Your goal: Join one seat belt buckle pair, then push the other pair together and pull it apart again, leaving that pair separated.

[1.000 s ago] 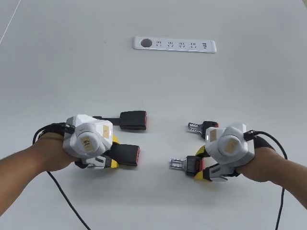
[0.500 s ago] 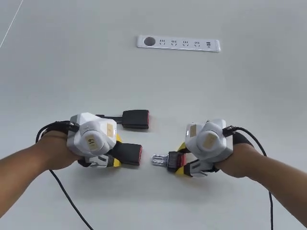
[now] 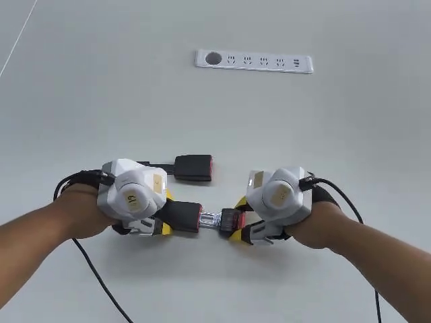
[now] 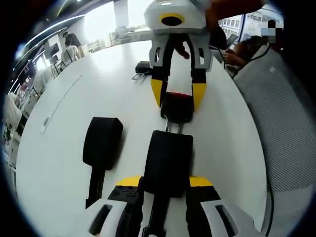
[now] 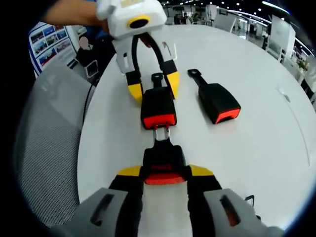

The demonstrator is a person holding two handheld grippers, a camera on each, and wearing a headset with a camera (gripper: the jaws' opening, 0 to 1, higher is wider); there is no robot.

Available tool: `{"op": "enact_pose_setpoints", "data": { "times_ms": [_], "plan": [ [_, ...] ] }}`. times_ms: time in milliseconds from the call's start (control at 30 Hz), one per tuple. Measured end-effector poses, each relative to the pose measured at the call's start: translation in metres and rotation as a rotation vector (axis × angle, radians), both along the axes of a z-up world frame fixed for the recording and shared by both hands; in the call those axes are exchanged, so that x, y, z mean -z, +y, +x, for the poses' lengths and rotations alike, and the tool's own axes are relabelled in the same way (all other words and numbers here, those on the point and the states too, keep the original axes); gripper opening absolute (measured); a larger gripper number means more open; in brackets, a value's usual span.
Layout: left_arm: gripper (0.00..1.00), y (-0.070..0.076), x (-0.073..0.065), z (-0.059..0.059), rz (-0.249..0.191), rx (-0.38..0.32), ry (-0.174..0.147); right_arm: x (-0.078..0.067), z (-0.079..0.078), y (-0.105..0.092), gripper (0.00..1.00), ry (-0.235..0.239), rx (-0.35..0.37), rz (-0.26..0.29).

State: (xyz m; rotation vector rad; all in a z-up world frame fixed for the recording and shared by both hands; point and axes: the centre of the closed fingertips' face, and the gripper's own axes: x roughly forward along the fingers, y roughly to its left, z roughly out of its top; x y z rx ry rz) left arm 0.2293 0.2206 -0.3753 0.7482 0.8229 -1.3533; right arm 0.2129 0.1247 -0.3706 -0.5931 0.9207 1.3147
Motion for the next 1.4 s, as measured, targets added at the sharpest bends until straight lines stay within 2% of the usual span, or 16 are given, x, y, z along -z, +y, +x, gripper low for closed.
{"op": "enact_pose_setpoints", "data": {
  "times_ms": [133, 167, 233, 400, 567, 733, 833, 900, 967, 1000, 1100, 1200, 1400],
  "plan": [
    [0.34, -0.001, 0.0, 0.0, 0.001, 0.0, -0.003, 0.0, 0.0, 0.01, 0.35, 0.001, 0.002, 0.017],
    [0.34, -0.001, 0.0, 0.001, 0.003, 0.0, -0.004, 0.0, 0.0, 0.012, 0.34, 0.0, -0.001, 0.006],
    [0.34, -0.002, 0.0, 0.001, -0.002, -0.005, -0.002, 0.0, 0.0, 0.012, 0.34, 0.003, -0.01, -0.014],
    [0.34, -0.003, 0.0, 0.001, -0.002, -0.003, -0.005, 0.0, 0.001, 0.009, 0.34, 0.004, -0.021, 0.006],
    [0.33, -0.005, -0.001, 0.0, 0.019, 0.027, -0.009, 0.001, 0.002, 0.014, 0.33, -0.004, -0.037, -0.01],
    [0.33, -0.005, -0.002, 0.0, 0.007, 0.018, -0.005, 0.001, 0.005, 0.016, 0.33, 0.0, -0.035, 0.004],
    [0.33, -0.006, -0.002, 0.0, 0.014, 0.021, -0.006, 0.001, 0.005, 0.018, 0.33, -0.001, -0.028, 0.016],
    [0.33, -0.007, -0.003, 0.0, 0.021, 0.021, -0.006, 0.0, 0.006, 0.026, 0.33, -0.005, -0.005, 0.064],
    [0.33, -0.005, -0.003, 0.0, 0.028, 0.025, -0.008, 0.0, 0.005, 0.028, 0.33, 0.0, 0.008, 0.049],
    [0.33, -0.006, -0.004, -0.001, 0.017, 0.021, -0.005, 0.0, 0.004, 0.028, 0.33, -0.004, -0.014, 0.042],
    [0.33, -0.006, -0.004, -0.001, 0.003, 0.016, -0.005, 0.001, 0.005, 0.027, 0.33, -0.003, -0.01, 0.048],
    [0.33, -0.006, -0.004, -0.001, 0.007, 0.02, -0.006, 0.0, 0.005, 0.027, 0.33, -0.001, -0.005, 0.062],
    [0.33, -0.005, -0.003, -0.001, -0.001, 0.013, -0.003, 0.0, 0.006, 0.027, 0.33, -0.001, -0.015, 0.058]
  ]
}}
